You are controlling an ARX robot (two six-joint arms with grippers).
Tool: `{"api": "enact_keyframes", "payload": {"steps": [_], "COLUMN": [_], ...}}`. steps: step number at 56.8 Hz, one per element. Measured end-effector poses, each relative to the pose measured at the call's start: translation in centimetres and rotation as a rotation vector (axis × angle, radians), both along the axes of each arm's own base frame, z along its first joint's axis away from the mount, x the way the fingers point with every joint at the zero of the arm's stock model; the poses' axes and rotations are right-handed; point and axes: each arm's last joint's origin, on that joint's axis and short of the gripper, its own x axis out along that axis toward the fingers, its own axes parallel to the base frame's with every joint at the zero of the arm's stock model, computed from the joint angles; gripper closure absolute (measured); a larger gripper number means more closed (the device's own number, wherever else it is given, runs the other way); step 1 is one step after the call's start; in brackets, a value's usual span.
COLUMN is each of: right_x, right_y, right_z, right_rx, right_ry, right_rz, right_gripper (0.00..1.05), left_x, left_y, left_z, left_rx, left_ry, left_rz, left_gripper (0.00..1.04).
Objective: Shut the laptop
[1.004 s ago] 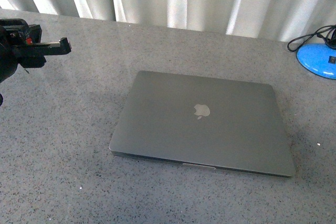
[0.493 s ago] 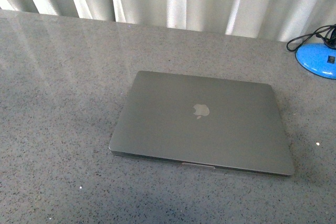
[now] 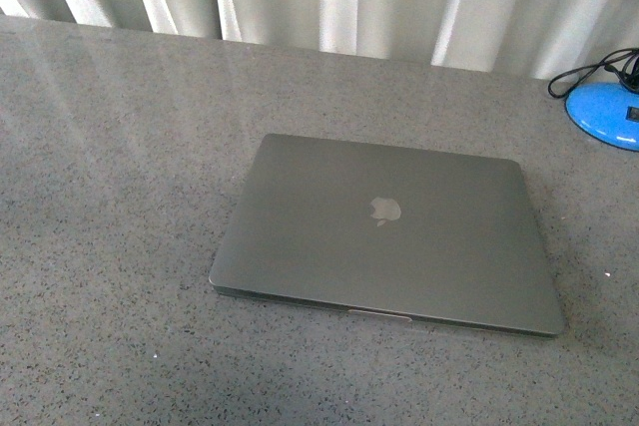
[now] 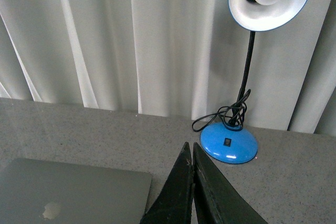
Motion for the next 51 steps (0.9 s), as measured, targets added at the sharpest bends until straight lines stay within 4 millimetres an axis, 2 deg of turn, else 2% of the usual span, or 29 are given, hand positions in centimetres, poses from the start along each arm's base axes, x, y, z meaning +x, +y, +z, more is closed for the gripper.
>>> {"api": "enact_keyframes", "payload": {"steps": [22,51], "right_x": [-1.6,-2.9], "right_y": [0.0,0.0], "right_z": [0.5,0.5], "right_rx": [0.006,0.007], "right_ry": [-0.016,-0.019], "right_rz": [-0.001,-0.002], "right_gripper": [1.04,1.04], "left_x": [-1.8,-3.5], "left_y": [0.0,0.0], "left_z": [1.0,1.2], "left_rx": [0.0,0.0], "left_ry": [-0.036,-0.044], "left_rz": [0.0,0.0], "left_gripper": [1.01,1.01]}}
